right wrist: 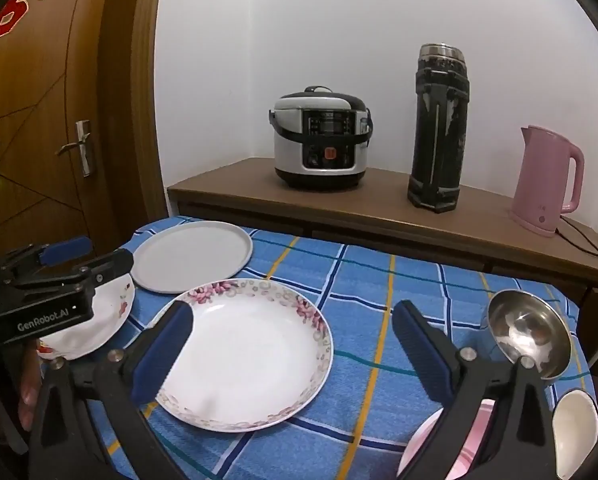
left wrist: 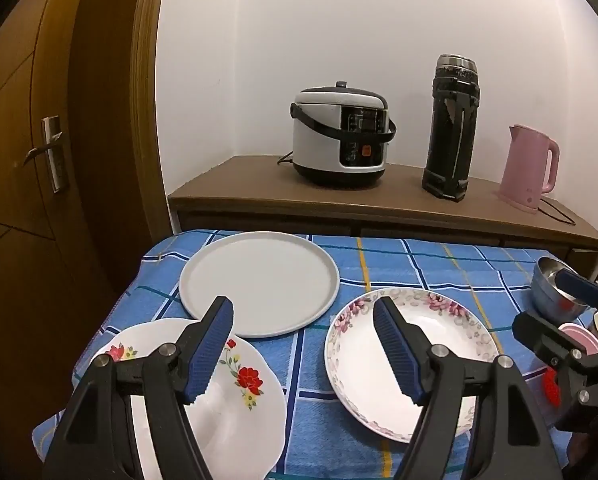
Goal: Organize plates and bowls
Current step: 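Move both grippers toward the rim of the pink-floral deep plate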
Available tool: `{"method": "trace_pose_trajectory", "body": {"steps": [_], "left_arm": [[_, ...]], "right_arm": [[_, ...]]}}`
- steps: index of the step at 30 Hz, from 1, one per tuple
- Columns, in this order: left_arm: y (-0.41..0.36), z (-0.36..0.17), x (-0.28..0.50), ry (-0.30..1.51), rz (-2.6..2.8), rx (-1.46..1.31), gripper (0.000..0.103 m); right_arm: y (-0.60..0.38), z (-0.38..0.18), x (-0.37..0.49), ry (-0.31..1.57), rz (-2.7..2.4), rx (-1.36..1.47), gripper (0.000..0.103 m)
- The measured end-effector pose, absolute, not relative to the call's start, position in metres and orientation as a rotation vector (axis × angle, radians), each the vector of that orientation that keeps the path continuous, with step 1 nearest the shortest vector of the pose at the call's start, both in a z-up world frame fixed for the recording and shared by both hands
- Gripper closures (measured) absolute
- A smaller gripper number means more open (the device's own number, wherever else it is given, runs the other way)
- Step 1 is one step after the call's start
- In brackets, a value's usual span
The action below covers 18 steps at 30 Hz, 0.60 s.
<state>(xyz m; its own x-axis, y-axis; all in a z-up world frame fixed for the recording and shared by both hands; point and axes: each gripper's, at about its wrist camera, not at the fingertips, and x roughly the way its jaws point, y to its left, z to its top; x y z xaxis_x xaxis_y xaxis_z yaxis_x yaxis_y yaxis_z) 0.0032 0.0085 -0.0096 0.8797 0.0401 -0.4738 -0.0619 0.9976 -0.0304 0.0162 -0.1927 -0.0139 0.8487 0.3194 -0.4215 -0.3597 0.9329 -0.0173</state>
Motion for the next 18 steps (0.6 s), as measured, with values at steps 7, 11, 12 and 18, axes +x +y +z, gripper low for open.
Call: {"method": "trace_pose_trajectory", "body": {"steps": [7,11,12,18], "left_arm": [[0.0094,-0.0116,0.0032,0.495,0.062,-0.041,0.028],[0.0090,-0.0129,0.0031,0.500,0.059,-0.034,0.028],[0.0091,-0.0140,0.0036,0.504,0.060,-0.032,0.028],[0.0102,-0.0195,0.0054,0.523,0.067,-0.028,0.028]], "right_arm": [[-0.1929,-0.0122,0.0157,0.424,0.351,-0.096,0.003],[-0.1927,-0.0133,0.0170,0.431,0.343,-0.105,0.007],[-0.1930,-0.0137,0.0179,0.435,0.344,-0.104,0.008],[-0.1932,-0.0164,0.0201,0.451,0.349,-0.100,0.009]]}}
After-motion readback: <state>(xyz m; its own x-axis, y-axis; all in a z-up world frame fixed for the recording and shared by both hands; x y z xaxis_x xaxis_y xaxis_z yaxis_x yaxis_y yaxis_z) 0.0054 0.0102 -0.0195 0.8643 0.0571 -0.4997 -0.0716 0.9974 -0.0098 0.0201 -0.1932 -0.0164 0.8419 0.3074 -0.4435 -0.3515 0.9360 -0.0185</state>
